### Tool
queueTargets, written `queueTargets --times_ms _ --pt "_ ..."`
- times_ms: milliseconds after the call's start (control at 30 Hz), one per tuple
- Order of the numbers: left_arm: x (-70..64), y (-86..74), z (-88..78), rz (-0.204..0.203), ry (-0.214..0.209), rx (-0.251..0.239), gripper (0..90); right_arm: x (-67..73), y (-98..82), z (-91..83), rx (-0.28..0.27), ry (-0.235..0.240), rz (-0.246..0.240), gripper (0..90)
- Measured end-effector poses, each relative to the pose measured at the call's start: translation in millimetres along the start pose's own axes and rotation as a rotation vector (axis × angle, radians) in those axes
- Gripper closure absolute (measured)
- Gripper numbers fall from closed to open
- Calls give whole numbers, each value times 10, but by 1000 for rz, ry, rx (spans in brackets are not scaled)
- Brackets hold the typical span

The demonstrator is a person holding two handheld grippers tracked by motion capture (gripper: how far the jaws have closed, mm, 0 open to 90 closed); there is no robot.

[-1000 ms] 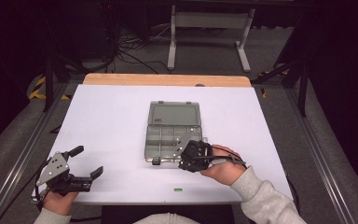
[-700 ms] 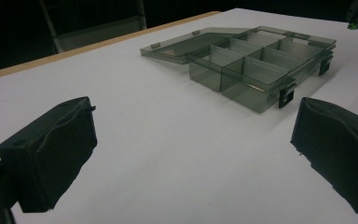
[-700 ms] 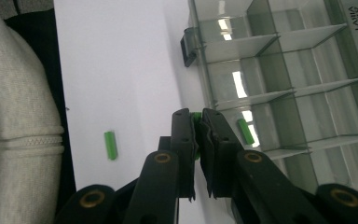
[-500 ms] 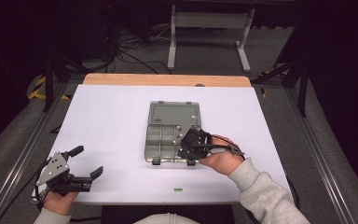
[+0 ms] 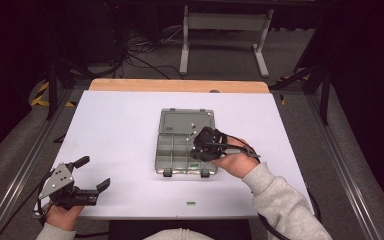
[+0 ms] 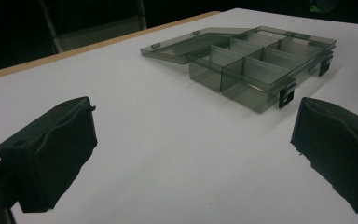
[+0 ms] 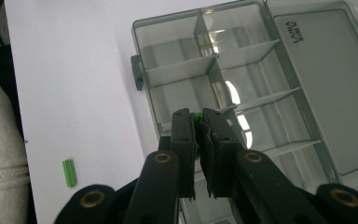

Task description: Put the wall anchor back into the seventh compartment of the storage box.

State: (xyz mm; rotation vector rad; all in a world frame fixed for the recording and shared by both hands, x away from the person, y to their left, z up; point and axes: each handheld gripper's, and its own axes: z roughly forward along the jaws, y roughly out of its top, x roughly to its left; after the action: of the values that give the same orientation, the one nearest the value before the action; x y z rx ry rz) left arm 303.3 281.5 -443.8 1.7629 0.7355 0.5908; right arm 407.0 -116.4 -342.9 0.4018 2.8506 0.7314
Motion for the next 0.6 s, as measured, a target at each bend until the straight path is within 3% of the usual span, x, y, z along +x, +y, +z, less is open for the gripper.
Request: queueTargets --times_ms 600 --pt "5 -4 -3 -2 1 -2 5 -231 70 181 45 -31 33 834"
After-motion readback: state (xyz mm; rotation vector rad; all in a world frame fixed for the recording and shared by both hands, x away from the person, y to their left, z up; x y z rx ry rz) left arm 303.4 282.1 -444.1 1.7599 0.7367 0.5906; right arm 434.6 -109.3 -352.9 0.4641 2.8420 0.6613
